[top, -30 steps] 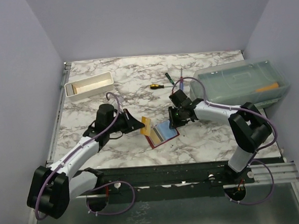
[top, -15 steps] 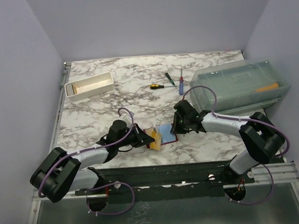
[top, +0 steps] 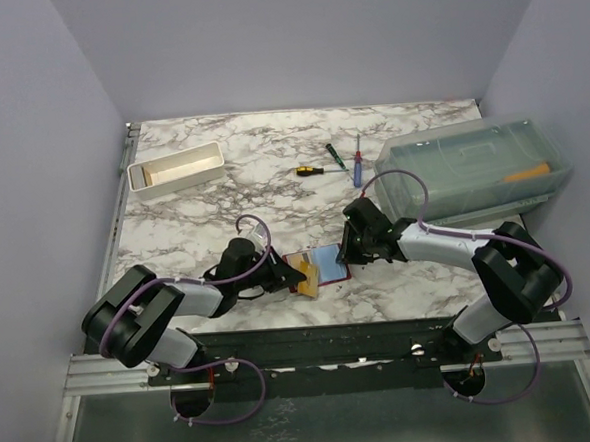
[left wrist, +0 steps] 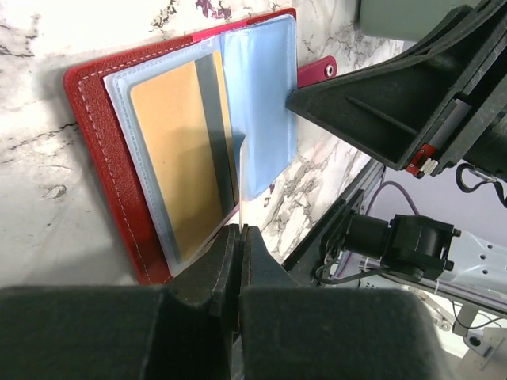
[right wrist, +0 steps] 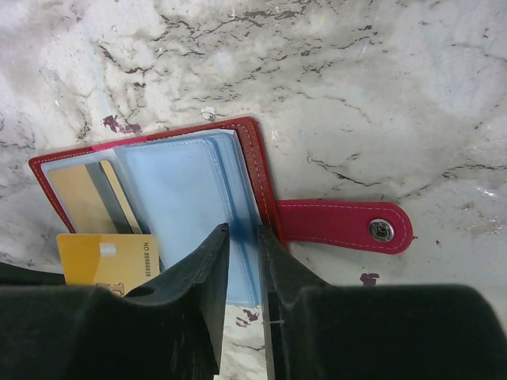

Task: Put the credit cards into the card holder
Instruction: Insert the credit card into the card holder.

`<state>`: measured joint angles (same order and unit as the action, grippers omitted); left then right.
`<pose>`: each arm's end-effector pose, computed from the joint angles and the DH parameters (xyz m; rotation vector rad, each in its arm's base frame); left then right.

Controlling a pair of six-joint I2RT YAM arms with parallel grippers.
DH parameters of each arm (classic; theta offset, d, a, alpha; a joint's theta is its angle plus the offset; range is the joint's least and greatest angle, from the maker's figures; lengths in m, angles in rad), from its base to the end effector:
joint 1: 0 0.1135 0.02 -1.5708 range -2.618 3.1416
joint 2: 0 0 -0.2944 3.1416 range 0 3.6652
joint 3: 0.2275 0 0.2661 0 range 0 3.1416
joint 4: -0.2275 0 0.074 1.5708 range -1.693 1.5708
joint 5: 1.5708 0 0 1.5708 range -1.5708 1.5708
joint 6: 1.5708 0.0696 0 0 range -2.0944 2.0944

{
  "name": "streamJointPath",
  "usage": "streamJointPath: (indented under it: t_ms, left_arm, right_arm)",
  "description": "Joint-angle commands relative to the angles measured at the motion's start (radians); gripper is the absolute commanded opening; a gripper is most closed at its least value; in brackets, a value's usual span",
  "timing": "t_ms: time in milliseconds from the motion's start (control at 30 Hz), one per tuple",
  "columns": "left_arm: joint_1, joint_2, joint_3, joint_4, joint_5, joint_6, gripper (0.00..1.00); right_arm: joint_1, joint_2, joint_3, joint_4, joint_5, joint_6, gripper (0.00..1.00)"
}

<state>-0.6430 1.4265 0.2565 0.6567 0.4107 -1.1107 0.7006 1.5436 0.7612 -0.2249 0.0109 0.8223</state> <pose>0.1867 -0.1746 0.1219 -0.2707 2.3903 -1.3906 0.2412 0.2024 0.1462 0.1671 2.6729 0.5243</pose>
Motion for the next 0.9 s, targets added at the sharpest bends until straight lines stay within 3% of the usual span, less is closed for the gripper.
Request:
streamJointPath:
  t_ms: [0, 467, 867]
  left_arm:
    - [-0.003, 0.018, 0.013, 0.058, -0.004, 0.003, 0.0]
    - [-0.002, 0.178, 0.041, 0.233, 0.002, 0.001, 0.0]
    - [-0.027, 0.248, -0.007, 0.407, -0.141, -0.035, 0.0]
  right_arm:
    - [0.012, 0.017, -0.063, -0.141, 0.015, -0.014, 0.25]
    - [0.013, 0.013, -0.07, -0.136, 0.008, -0.022, 0.25]
    - [0.012, 0.014, -0.071, -0.134, 0.008, -0.027, 0.25]
